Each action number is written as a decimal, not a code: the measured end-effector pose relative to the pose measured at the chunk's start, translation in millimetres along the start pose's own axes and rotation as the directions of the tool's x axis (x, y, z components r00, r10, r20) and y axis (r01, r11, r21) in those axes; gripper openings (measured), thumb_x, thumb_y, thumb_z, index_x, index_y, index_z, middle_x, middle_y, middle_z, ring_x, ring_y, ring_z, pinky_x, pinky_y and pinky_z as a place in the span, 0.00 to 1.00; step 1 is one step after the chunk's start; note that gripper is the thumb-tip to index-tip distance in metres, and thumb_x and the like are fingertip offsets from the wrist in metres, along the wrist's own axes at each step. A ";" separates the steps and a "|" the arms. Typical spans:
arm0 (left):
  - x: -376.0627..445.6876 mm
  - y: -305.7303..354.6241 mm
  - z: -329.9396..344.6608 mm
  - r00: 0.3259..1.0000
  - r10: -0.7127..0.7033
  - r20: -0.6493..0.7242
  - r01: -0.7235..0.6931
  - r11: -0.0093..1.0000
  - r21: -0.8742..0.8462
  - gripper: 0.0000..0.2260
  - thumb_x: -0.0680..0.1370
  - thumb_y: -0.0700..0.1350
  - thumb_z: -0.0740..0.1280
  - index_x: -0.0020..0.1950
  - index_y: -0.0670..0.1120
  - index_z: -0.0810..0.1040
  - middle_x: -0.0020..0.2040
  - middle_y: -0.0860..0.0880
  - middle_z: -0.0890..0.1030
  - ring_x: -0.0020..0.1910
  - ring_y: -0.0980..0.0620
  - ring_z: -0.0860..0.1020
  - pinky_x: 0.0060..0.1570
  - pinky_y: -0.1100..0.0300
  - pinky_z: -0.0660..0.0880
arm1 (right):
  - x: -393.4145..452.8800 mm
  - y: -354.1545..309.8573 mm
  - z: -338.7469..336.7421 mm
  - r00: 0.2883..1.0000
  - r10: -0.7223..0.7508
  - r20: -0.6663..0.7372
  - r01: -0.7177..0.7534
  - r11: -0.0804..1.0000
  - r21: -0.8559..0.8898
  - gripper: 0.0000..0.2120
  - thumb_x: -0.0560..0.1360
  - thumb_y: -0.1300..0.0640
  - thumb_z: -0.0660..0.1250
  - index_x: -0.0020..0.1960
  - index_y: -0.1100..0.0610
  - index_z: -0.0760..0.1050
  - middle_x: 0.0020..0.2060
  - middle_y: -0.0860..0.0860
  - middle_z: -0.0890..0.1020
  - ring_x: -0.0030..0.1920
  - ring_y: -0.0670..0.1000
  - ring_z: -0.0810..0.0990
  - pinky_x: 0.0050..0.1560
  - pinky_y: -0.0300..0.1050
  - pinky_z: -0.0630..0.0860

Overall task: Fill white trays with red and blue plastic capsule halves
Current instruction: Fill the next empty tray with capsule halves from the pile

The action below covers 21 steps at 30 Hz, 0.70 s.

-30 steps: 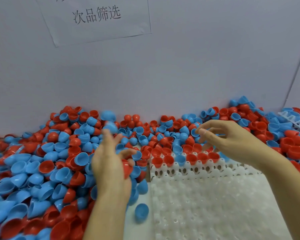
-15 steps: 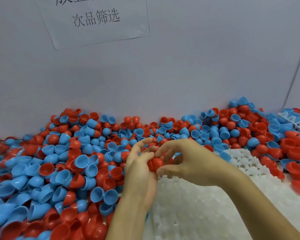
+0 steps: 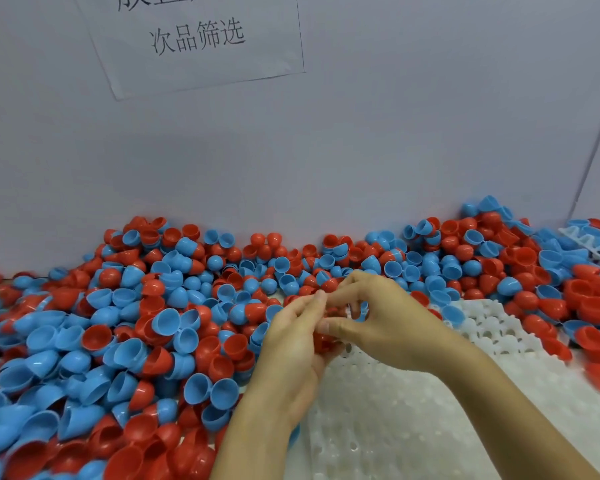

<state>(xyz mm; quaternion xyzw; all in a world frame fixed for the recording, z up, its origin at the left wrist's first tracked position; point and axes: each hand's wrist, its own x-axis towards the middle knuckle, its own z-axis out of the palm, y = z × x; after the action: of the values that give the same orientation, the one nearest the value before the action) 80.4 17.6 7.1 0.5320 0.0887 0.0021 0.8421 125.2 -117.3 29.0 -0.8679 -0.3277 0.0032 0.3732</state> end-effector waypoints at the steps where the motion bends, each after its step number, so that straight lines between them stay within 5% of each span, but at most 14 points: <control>1: -0.2 -0.9 -1.1 1.000 -0.017 -0.008 0.018 0.999 0.048 0.13 0.84 0.46 0.62 0.54 0.40 0.83 0.40 0.42 0.83 0.34 0.51 0.80 0.31 0.61 0.76 | -1.2 1.0 -4.5 0.999 -0.006 0.041 0.006 1.000 -0.001 0.07 0.77 0.48 0.70 0.53 0.39 0.83 0.44 0.31 0.80 0.47 0.36 0.76 0.46 0.28 0.72; 4: -3.9 0.9 -6.1 0.995 -0.097 0.002 0.093 0.961 0.260 0.12 0.84 0.45 0.62 0.51 0.41 0.82 0.32 0.49 0.75 0.27 0.56 0.70 0.24 0.65 0.67 | -5.2 9.9 -24.7 0.996 0.049 0.071 -0.051 0.999 0.018 0.07 0.78 0.49 0.68 0.54 0.40 0.82 0.43 0.26 0.80 0.48 0.32 0.79 0.46 0.28 0.75; 8: -19.2 3.8 -7.8 0.977 -0.181 0.115 0.048 0.710 0.703 0.11 0.81 0.36 0.62 0.56 0.49 0.80 0.46 0.49 0.78 0.42 0.54 0.78 0.46 0.60 0.80 | -10.7 27.8 -46.1 0.992 0.117 -0.050 -0.114 0.992 0.060 0.08 0.79 0.50 0.68 0.55 0.41 0.82 0.45 0.28 0.81 0.49 0.28 0.78 0.45 0.23 0.74; 11: -35.4 15.6 -6.9 0.956 -0.278 0.093 0.097 0.600 0.794 0.09 0.81 0.37 0.64 0.58 0.49 0.78 0.39 0.51 0.83 0.41 0.54 0.84 0.52 0.54 0.82 | -14.7 32.1 -54.4 0.989 0.142 -0.032 -0.140 0.988 0.062 0.08 0.79 0.48 0.67 0.55 0.38 0.81 0.49 0.29 0.81 0.50 0.28 0.78 0.42 0.22 0.73; 12: -37.1 26.2 -10.5 0.978 -0.206 0.033 0.101 0.607 0.788 0.07 0.82 0.39 0.65 0.58 0.47 0.78 0.36 0.51 0.84 0.39 0.54 0.85 0.50 0.54 0.83 | -15.9 32.2 -56.1 0.989 0.150 -0.020 -0.148 0.987 0.062 0.08 0.79 0.48 0.67 0.54 0.36 0.81 0.49 0.29 0.81 0.50 0.28 0.78 0.41 0.23 0.73; 14: -31.9 57.4 -26.7 0.957 0.197 -0.215 0.059 0.590 0.805 0.10 0.82 0.44 0.66 0.61 0.43 0.77 0.43 0.48 0.86 0.42 0.52 0.85 0.53 0.50 0.82 | -17.4 32.2 -58.6 0.987 0.160 -0.018 -0.159 0.986 0.052 0.08 0.79 0.47 0.66 0.54 0.35 0.80 0.48 0.29 0.81 0.49 0.29 0.79 0.39 0.24 0.74; 16: -25.1 100.7 -43.1 0.737 0.524 -0.428 0.118 0.524 0.844 0.32 0.81 0.55 0.65 0.77 0.38 0.61 0.68 0.36 0.77 0.65 0.42 0.78 0.67 0.46 0.72 | -17.5 35.1 -58.6 0.981 0.187 -0.044 -0.186 0.982 0.024 0.09 0.79 0.47 0.66 0.58 0.38 0.80 0.49 0.32 0.81 0.46 0.31 0.80 0.39 0.25 0.73; 18: -20.9 126.7 -49.9 0.675 0.556 -0.484 0.245 0.450 0.859 0.49 0.78 0.63 0.64 0.79 0.32 0.39 0.79 0.30 0.56 0.79 0.35 0.56 0.75 0.43 0.56 | -17.4 39.6 -57.1 0.973 0.229 -0.039 -0.230 0.973 -0.027 0.11 0.80 0.49 0.65 0.61 0.43 0.80 0.54 0.37 0.82 0.47 0.33 0.78 0.42 0.27 0.71; 21: -14.2 105.3 -42.2 0.759 0.556 -0.339 0.320 0.134 0.938 0.43 0.80 0.61 0.63 0.80 0.34 0.47 0.81 0.34 0.53 0.80 0.36 0.49 0.77 0.44 0.50 | -18.2 42.7 -55.5 0.958 0.281 0.061 -0.276 0.958 -0.081 0.13 0.81 0.50 0.64 0.64 0.47 0.79 0.58 0.43 0.82 0.48 0.36 0.78 0.41 0.30 0.73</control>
<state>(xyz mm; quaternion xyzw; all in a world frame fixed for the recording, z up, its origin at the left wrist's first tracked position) 69.6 99.7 85.9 0.9147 0.2976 0.1959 0.1907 148.9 -185.2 37.0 -0.9176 -0.2153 0.0751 0.3256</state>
